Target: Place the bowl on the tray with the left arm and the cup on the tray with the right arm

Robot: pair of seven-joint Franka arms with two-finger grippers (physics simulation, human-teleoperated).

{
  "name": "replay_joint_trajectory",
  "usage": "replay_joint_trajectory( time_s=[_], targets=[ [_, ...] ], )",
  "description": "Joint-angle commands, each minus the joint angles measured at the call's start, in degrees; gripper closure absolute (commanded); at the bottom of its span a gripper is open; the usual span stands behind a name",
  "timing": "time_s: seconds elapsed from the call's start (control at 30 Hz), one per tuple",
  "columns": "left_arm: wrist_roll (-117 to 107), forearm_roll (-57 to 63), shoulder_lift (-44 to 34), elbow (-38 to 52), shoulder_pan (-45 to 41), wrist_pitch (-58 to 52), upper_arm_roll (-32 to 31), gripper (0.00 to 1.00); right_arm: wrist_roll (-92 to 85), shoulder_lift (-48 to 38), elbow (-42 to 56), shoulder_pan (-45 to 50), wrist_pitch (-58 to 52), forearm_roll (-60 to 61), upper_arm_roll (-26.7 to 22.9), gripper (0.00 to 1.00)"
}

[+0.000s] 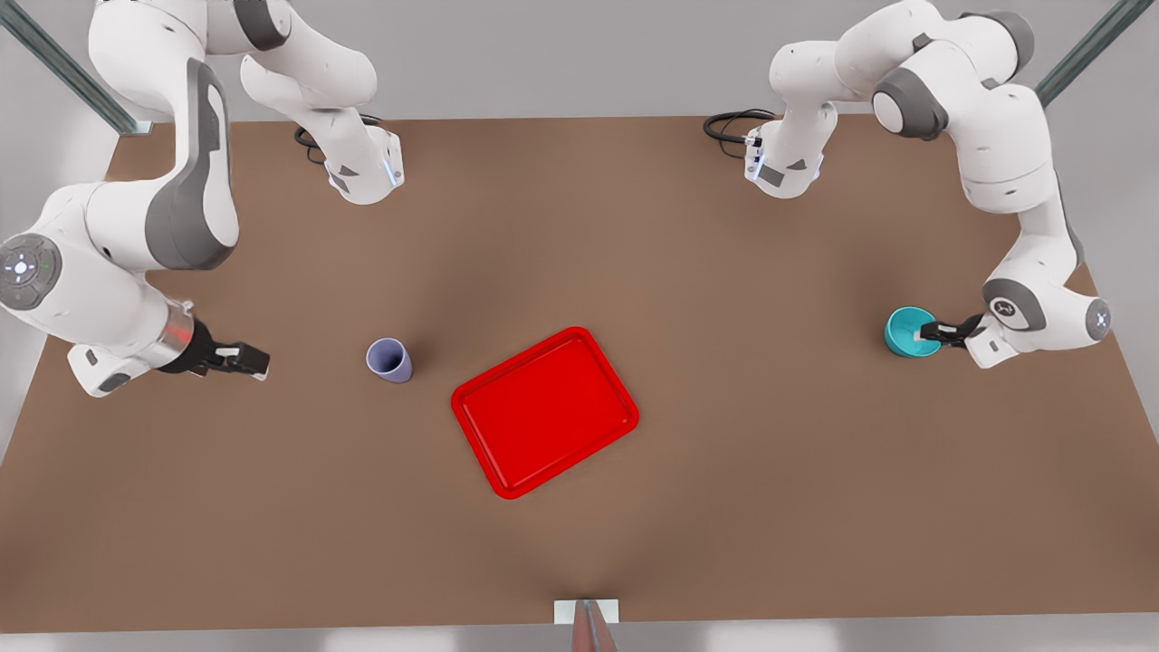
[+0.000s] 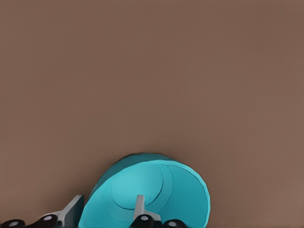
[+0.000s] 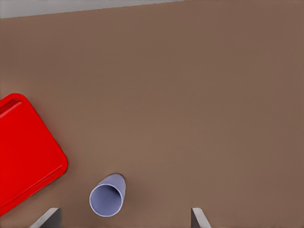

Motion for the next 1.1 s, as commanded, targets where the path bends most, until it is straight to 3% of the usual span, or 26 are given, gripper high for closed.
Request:
replay_joint_trajectory(
  time_s=[0.0, 0.23, 0.5, 0.6, 0.67, 0.9, 1.07],
  targets=[
    [0.00, -1.25, 0.15, 0.00, 0.00, 0.00, -0.01, 0.69, 0.00, -0.01, 0.10, 0.18, -0.01, 0.06, 0.01, 0.00],
    [0.00, -2.30, 1.38, 0.18, 0.00, 0.00, -0.36, 0.79, -0.18, 0.17, 0.54, -0.61, -0.10, -0.29, -0.08, 0.00],
    [0.00, -2.65, 1.03, 2.55, -0.26, -4.48, -1.85, 0.79, 0.09, 0.17, 2.12, -0.70, -0.80, 0.06, -0.17, 0.00],
    [-0.70, -3.18, 0.07, 6.15, -0.87, -8.52, -6.24, 0.79, -0.09, 0.96, 1.94, -0.70, -0.80, -0.21, -0.26, 0.00],
    [-6.59, -4.24, -1.87, 9.49, -1.84, -9.84, -12.66, 0.79, -0.18, 1.22, 1.94, -0.70, -0.80, -0.29, -0.17, 0.00],
    [-42.18, -10.65, -0.46, 19.86, -26.53, -10.55, -14.07, 0.79, -0.27, 1.49, 2.12, -1.23, -0.62, -0.29, -0.17, 0.00],
    [-59.14, -14.78, 2.17, 23.20, -31.37, -4.13, -18.37, 0.79, -0.09, 1.49, 1.94, -1.05, 0.26, -0.03, -0.17, 0.00]
  ],
)
